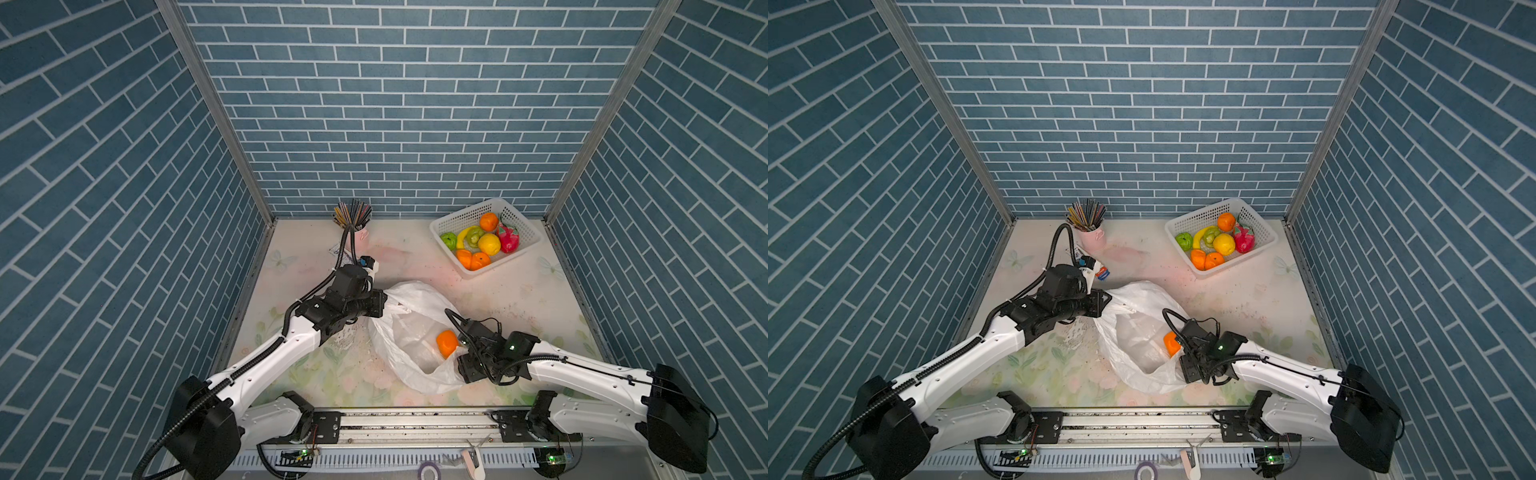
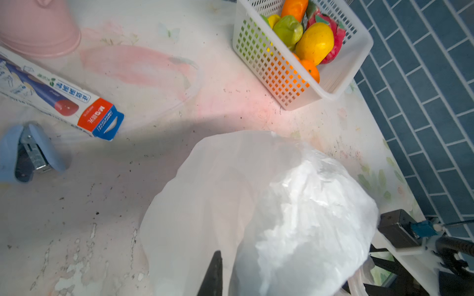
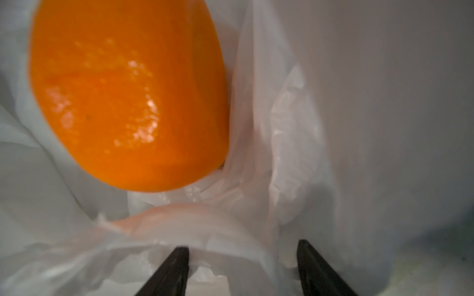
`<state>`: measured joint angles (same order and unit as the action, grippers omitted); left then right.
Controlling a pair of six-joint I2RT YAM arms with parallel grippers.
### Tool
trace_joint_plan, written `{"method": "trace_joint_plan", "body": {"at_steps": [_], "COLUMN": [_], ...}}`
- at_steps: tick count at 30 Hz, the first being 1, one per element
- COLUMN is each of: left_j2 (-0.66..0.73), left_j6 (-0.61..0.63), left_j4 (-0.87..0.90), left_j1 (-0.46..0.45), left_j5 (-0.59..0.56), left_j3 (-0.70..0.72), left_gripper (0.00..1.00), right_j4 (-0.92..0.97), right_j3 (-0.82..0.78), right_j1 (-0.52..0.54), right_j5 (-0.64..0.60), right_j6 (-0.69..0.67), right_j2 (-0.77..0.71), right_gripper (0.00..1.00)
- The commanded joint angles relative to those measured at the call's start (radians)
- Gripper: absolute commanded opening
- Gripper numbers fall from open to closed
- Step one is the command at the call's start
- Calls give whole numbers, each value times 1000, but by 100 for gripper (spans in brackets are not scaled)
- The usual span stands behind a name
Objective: Untie the knot of the plastic bag and take out the fruit
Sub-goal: Pick up the fruit from the plastic bag.
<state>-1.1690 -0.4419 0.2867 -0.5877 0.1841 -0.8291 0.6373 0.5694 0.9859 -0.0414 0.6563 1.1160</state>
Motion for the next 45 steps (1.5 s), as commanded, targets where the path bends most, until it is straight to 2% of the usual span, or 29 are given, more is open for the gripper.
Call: {"method": "trace_joint_plan", "body": {"at_steps": [1,3,7,12,18,22,27,31,37,45], "left_j2": [6,11,29,54,53,24,16,12,15,16], "left_j6": [-24,-27,-25,-26,-34,-34,-35,-34,-27,-30], "left_j4": [-11,-18,-20,-38,-101,-109,-124,-123,-104,-107], "left_j1": [2,1,1,2,0,-2,-7,-7,-7,-8], "left_j5": [12,17,20,49,83,94,106,111,112,115], "left_j3": [17,23,24,30,40,24,22,21,14,17], "left_gripper": [25,42,53,68,69,69,69,68,69,69], "right_j4": [-63,-77,-74,63,91,108,25,3,156,114], "right_j3": [-8,-8,11,89,186,267,349,395,485,460], "right_j1": [3,3,10,42,48,48,48,46,43,36], "right_j5": [37,29,23,-117,-112,-97,-38,-106,-238,-182], "right_j6": [52,59,65,114,48,7,-40,-7,76,101], "right_j2": [26,57,56,-42,-154,-158,-126,-29,199,332], "right_gripper": [69,71,74,82,83,82,80,76,72,73]}}
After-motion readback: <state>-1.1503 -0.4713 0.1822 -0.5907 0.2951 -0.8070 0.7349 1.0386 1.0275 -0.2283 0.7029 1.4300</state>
